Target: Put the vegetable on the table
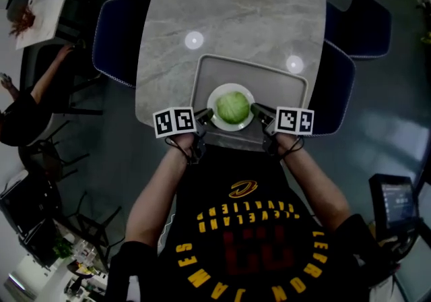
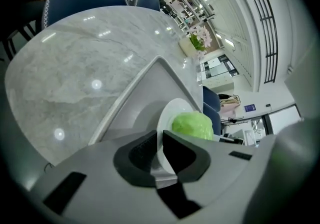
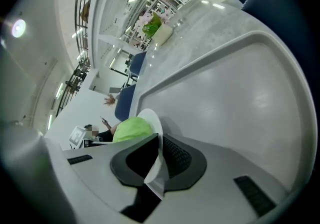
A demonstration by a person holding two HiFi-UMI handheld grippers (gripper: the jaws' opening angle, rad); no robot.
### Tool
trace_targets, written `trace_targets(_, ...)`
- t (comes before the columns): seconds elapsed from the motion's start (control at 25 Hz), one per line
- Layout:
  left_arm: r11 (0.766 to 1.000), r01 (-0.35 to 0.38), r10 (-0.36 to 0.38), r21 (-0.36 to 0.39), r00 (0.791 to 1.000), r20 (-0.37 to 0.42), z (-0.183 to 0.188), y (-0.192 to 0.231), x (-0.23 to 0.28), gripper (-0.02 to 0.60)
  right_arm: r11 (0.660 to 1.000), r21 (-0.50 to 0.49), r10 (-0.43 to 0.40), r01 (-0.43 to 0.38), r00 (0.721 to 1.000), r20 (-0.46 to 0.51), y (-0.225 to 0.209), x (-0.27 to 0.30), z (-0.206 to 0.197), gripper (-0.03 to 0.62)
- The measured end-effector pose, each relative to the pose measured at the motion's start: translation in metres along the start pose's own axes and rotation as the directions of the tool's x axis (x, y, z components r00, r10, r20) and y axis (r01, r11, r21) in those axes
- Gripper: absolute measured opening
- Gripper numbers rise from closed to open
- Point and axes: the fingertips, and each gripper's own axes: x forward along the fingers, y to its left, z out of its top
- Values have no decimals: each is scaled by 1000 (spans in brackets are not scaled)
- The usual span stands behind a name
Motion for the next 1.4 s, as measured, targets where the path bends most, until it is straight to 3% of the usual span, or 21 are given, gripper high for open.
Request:
trace_targets(0.32,997,54,-50,-48,996,69,14,23,-36,35,1000,-21,22,-23,999,-22,36,26,-7,34)
trace_targets(0.64,993,107,-106,-46,994,36,36,46,-57,32,1000,24,-6,6,1000,18,62,52,-9,32)
trace_targets(1.0,995,101,-101,24,995,-3,87,79,-86,32,998,59,-27,23,998,64,98,99,-4,32)
trace_targets(1.4,997,76,-77,19,997,4,132,128,-116,32,999,50,-20,17,998,61,134,165,4,32)
